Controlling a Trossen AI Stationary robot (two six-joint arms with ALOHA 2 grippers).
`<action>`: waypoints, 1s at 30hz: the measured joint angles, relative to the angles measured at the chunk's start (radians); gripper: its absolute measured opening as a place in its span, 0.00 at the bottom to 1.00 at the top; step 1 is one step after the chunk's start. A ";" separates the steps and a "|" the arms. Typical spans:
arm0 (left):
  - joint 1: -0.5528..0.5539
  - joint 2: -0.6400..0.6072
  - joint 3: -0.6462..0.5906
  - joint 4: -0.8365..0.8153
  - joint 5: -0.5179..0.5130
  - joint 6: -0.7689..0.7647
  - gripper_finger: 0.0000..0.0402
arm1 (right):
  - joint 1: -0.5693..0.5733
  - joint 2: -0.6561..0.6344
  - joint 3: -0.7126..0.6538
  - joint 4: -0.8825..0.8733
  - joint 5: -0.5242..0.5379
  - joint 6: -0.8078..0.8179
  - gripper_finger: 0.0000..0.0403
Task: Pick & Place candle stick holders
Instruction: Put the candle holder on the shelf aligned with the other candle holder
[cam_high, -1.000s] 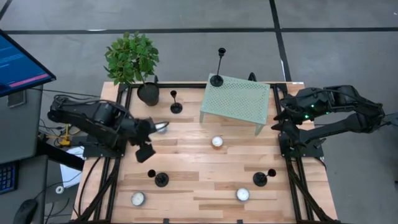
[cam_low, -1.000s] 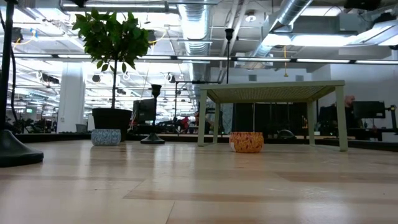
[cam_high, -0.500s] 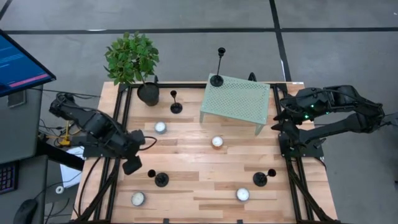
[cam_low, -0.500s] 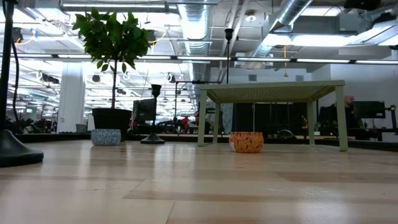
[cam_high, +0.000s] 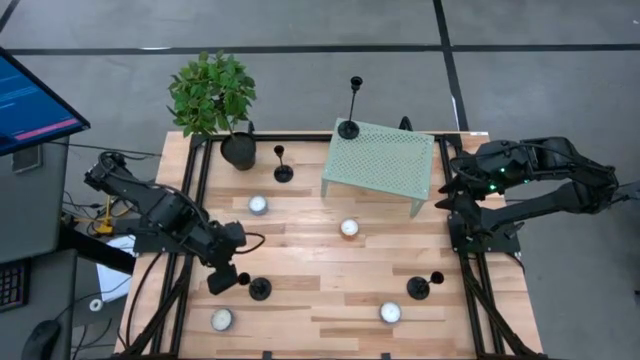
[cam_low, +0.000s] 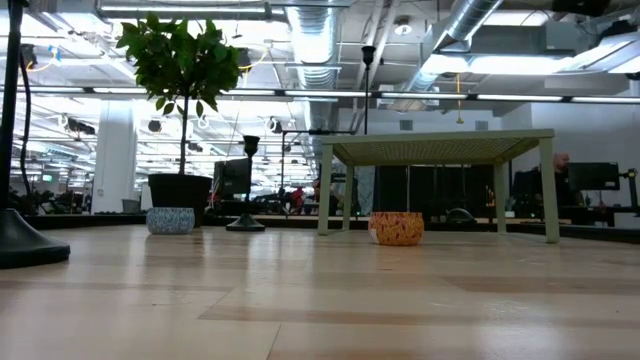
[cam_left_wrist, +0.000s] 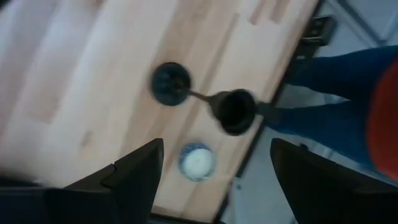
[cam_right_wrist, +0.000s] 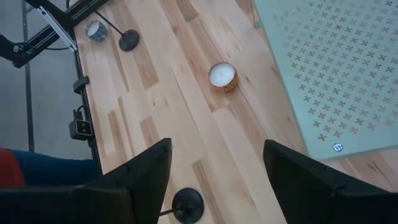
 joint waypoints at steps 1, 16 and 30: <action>0.000 0.001 0.000 0.013 0.015 -0.006 0.74 | 0.000 0.000 0.000 0.001 0.000 0.000 0.61; 0.076 0.000 0.108 0.057 0.022 -0.050 0.74 | 0.000 0.000 0.000 0.003 0.000 -0.023 0.61; 0.209 0.057 0.136 0.061 0.054 0.086 0.74 | 0.000 0.000 0.000 0.002 0.000 -0.045 0.61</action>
